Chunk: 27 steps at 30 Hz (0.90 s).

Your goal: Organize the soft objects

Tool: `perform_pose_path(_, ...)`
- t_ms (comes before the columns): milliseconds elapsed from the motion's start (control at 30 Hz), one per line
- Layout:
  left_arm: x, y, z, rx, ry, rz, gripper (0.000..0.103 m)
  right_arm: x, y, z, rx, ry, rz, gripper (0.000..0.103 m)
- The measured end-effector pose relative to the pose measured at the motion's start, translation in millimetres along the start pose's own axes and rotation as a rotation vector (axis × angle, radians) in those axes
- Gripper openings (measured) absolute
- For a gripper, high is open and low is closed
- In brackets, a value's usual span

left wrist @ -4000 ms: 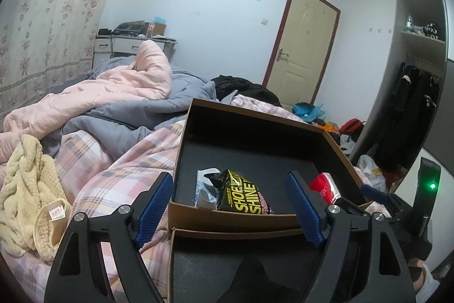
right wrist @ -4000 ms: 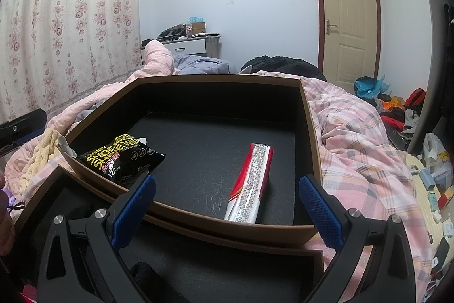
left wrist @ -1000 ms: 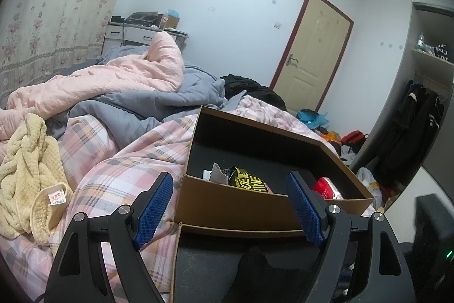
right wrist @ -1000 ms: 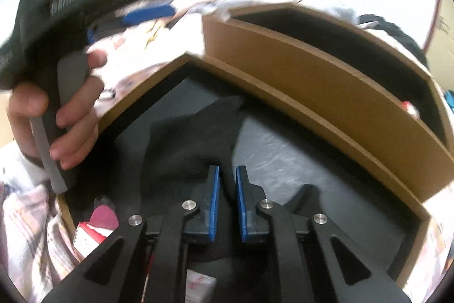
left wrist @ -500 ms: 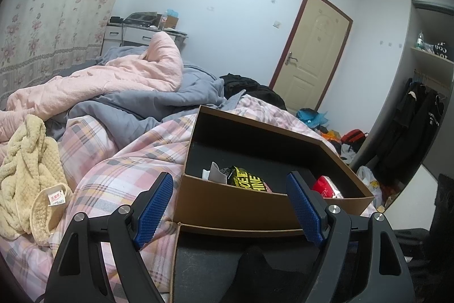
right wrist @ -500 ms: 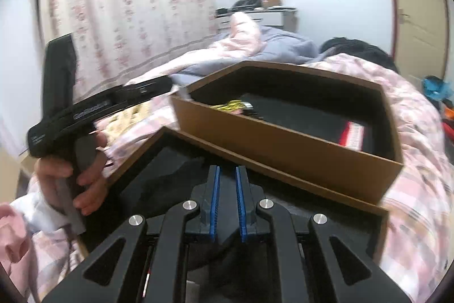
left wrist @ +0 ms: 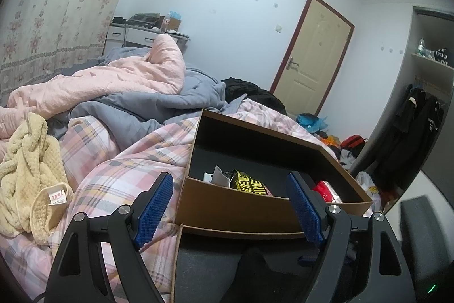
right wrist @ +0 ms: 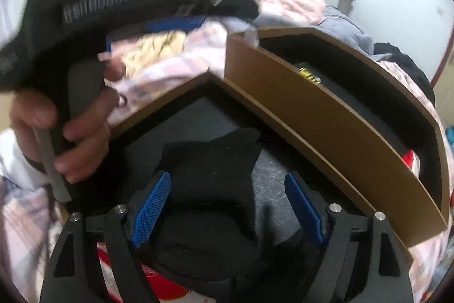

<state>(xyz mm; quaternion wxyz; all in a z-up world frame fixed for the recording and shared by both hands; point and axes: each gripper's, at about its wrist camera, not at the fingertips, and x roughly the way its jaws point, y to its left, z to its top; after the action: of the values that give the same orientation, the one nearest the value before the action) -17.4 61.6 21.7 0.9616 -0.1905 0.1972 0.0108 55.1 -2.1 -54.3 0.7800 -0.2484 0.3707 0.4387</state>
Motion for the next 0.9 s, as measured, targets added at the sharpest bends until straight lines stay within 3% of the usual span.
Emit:
perform_pose_path(100,0.2,0.1,-0.4,-0.002,-0.001,0.0,0.079,13.0,9.5,-4.6,-0.049,0.065,-0.038,0.081)
perform_pose_path(267,0.7,-0.6,0.3,0.0,0.008,0.003,0.079,9.4,4.4,-13.2,-0.027,0.054,-0.016,0.078)
perform_pose_path(333,0.7,-0.5,0.3,0.0,0.011,0.002,0.079,8.6,-6.5,-18.0,0.032,0.05,0.039,0.066)
perform_pose_path(433,0.4,-0.6,0.9,0.003,0.015,0.004,0.079,1.4,-17.4,-27.0,0.077,0.024,0.019,0.048)
perform_pose_path(633,0.6,-1.1,0.4,0.002,0.014,0.004,0.079,-10.9,-40.4,-40.1,0.179,-0.026,-0.044,0.02)
perform_pose_path(767,0.7,-1.4,0.2,0.003,0.013,0.004,0.079,-25.5,-43.3,-46.2,0.201,-0.082,-0.054,0.014)
perform_pose_path(900,0.7,-1.6,0.1,0.003,0.013,0.005,0.079,-43.8,-51.5,-45.1,0.288,-0.194,0.037,0.013)
